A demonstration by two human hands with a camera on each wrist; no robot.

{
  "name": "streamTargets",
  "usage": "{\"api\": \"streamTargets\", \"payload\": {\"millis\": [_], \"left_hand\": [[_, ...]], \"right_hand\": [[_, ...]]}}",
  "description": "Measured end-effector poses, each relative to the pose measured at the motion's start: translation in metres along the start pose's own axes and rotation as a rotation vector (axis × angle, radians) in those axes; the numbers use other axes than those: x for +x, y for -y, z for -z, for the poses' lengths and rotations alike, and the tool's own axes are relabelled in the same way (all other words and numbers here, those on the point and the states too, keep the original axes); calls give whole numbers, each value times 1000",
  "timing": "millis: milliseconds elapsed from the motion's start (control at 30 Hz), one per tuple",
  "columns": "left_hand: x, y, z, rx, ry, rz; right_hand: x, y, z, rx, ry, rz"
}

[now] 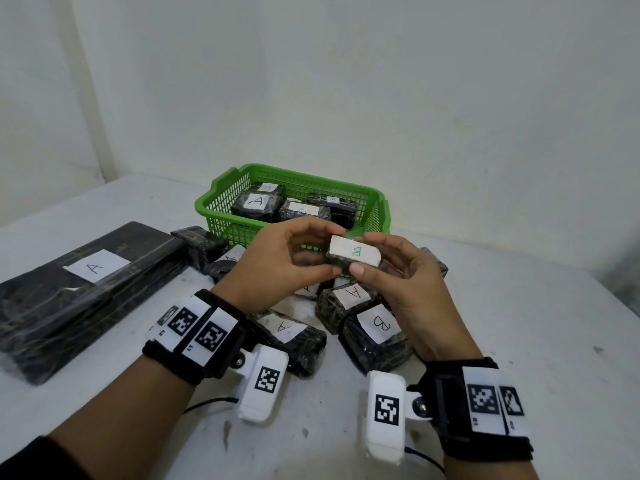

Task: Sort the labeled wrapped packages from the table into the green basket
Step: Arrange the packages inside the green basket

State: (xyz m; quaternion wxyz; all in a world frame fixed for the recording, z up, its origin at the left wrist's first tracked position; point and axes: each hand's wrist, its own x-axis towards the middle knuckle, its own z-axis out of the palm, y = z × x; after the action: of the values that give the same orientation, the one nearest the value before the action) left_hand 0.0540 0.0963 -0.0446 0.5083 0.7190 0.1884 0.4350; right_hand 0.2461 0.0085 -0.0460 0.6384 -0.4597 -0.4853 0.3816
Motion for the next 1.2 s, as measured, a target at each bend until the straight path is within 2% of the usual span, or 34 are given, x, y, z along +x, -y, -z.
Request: {"api": "streamTargets", "payload": {"millis": [133,300,500,700,800,900,1000,1067,1200], "left_hand": [[-1,-1,-1,-28,30,-2],[-2,-2,-4,-24,68,0],[0,-1,2,-13,-19,-40],[-2,0,-4,11,17,-7],[-2,-2,-5,20,53,-1],[-4,-5,-4,75,84,-15],[-5,-6,-5,126,99,-13],[-4,-5,-6,115,102,0],[-1,-6,-4,69,26,12]], "right_hand": [[-1,3,-4,172,-6,-138],[-1,1,-5,113,-87,-133],[0,7,-2,245,-70,-166],[0,6,-2,150,-117,-135],[0,5,-2,-22,-161,-50],[-4,10,1,-163,-119,61],[-8,17,1,-235,-44,97],[-9,20,0,-211,-18,96],[-6,16,-1,8,-57,18]]}}
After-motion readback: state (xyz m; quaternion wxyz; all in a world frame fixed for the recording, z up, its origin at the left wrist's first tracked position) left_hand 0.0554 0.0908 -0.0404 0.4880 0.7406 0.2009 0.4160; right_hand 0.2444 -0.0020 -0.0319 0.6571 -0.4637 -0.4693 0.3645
